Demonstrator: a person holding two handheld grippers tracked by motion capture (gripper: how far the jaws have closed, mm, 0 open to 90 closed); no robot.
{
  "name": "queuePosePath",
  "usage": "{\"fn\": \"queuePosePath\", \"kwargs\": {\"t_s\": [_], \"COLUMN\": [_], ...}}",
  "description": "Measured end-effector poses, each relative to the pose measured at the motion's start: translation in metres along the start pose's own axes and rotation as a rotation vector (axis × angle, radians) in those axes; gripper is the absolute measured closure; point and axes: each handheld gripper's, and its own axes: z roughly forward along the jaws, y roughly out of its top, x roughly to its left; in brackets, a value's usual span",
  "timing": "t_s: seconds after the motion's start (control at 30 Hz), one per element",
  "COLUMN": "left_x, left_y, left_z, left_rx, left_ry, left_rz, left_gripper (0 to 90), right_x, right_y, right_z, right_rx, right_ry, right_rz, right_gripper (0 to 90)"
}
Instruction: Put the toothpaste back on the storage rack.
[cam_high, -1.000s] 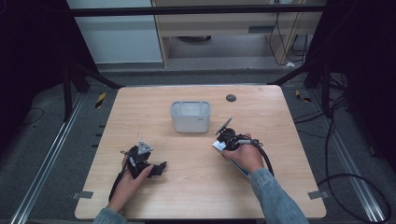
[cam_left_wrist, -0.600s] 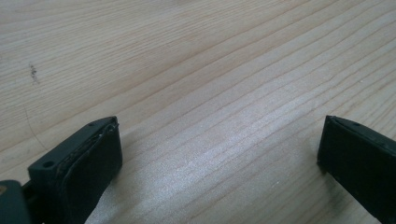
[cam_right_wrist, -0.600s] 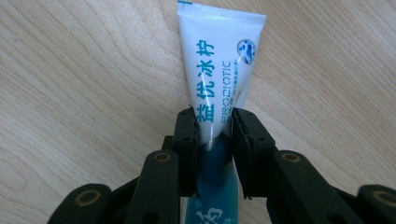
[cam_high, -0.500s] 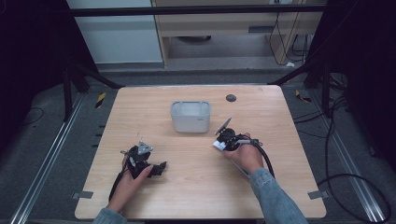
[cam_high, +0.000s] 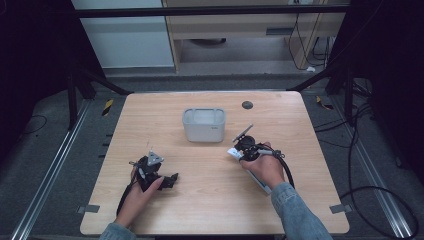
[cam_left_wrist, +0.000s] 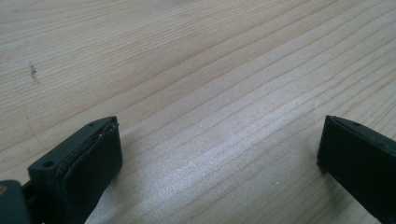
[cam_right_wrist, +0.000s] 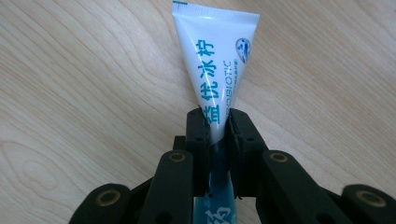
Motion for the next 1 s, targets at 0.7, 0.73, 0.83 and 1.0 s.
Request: {"fn": "queuePosePath", "kwargs": {"t_s": [0.7,0.73,0.83,1.0], "left_x": [0.0,0.0,0.0,0.0], "left_y": [0.0,0.0,0.0,0.0], "left_z": [0.0,0.0,0.0,0.0], "left_rx": [0.0,0.0,0.0,0.0], "left_ry": [-0.002,-0.002,-0.002,-0.002], "left_rz": [0.001,0.001,0.0,0.001], "left_gripper": [0.0,0.0,0.0,0.0], "right_x": [-0.012,-0.012,-0.016,-0.018], "right_y": [0.022,0.022,0.023,0.024], "right_z": [-0.056,-0.059,-0.065,-0.074], "right_rx": [-0.217,-0.229,-0.271,-0.33], "right_ry": [-0.033,-0.032,-0.04,-0.04], "right_rz": [0.032,0.038,0.053,0.075], "right_gripper": [80.0,79.9,80.0,79.9]}}
